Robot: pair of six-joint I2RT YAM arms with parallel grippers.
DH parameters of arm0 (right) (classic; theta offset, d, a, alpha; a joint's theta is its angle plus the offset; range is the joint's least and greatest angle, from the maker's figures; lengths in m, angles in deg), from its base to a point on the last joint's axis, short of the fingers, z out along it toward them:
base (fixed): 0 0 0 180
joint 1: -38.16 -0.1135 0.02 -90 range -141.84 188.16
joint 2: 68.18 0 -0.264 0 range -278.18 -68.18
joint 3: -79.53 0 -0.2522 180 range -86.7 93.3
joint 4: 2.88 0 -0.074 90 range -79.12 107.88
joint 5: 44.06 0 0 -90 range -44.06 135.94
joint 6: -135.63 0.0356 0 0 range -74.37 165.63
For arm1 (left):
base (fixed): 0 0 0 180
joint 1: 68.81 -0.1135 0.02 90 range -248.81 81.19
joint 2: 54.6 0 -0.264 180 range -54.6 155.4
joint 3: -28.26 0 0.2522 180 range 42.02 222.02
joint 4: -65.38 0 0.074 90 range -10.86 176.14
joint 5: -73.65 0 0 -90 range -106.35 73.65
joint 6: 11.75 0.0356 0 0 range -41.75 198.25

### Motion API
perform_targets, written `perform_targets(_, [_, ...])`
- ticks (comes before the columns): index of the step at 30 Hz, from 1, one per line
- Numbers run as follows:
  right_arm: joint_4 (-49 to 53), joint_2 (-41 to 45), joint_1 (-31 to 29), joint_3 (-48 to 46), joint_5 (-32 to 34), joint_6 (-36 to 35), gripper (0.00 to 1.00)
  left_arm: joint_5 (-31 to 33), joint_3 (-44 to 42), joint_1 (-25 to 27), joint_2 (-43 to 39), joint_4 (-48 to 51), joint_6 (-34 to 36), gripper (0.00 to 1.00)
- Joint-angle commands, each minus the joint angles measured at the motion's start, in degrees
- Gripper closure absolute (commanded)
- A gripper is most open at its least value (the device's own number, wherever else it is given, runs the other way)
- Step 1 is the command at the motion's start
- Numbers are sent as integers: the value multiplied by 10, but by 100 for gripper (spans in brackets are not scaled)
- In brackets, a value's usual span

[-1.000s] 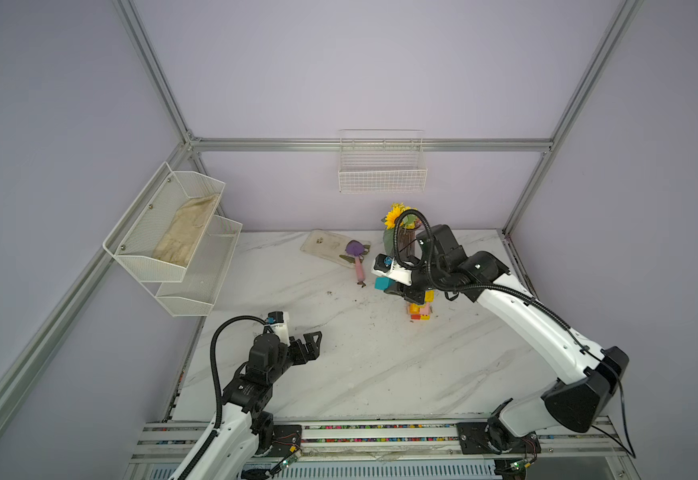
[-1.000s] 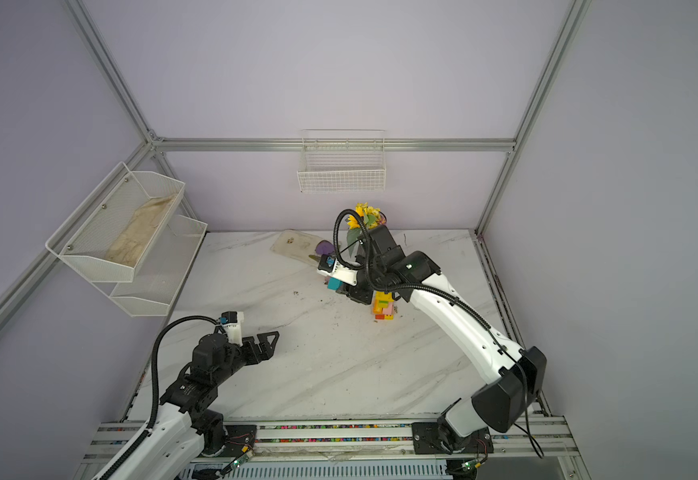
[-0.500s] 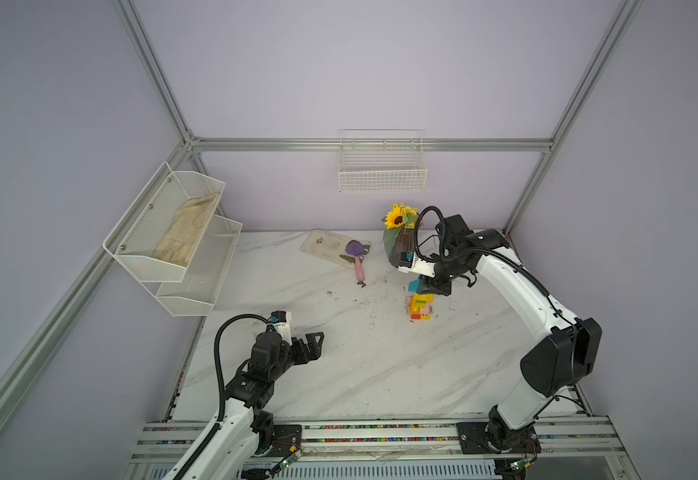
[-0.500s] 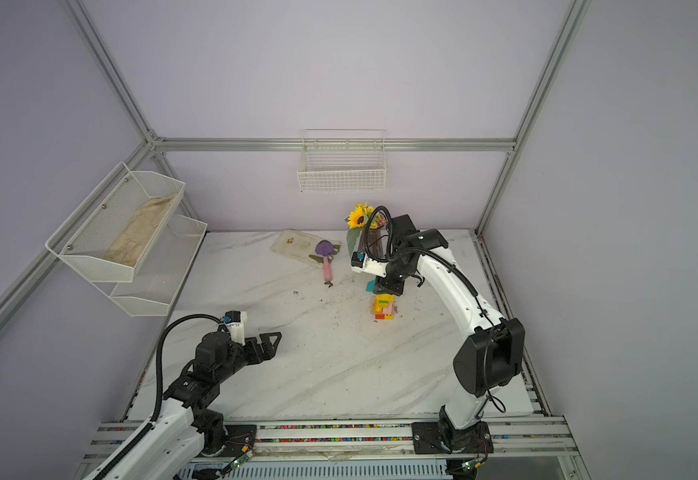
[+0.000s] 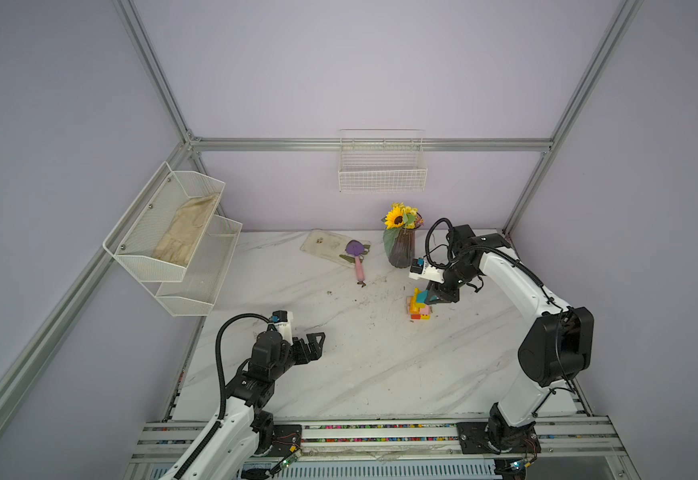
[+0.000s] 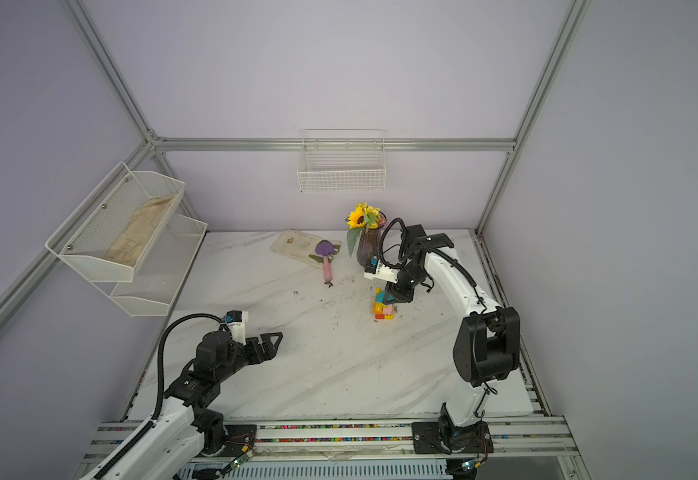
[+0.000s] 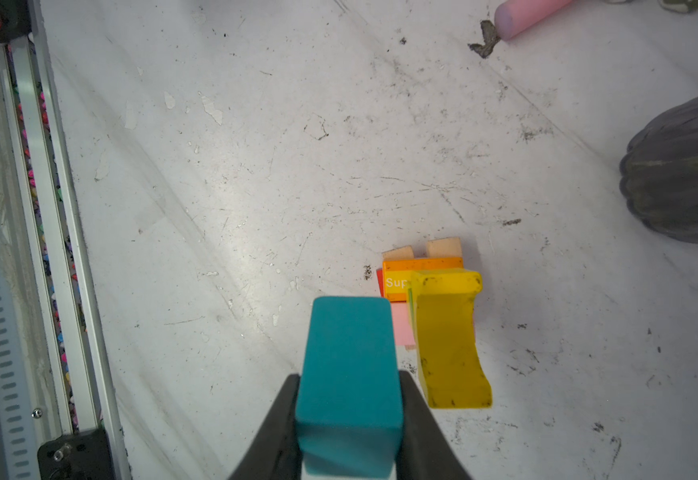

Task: Build the wood block tower
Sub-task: 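Lower the teal wedge block onto the yellow arch block with the right gripper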

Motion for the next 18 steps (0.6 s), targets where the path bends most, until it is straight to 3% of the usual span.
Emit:
perform_targets(1, [20, 1, -1, -7, -11, -28, 100, -10, 6, -1, -3, -24, 5, 0])
perform_targets(18, [-8, -25, 2, -1, -29, -30, 100, -16, 4, -1, -3, -28, 4, 0])
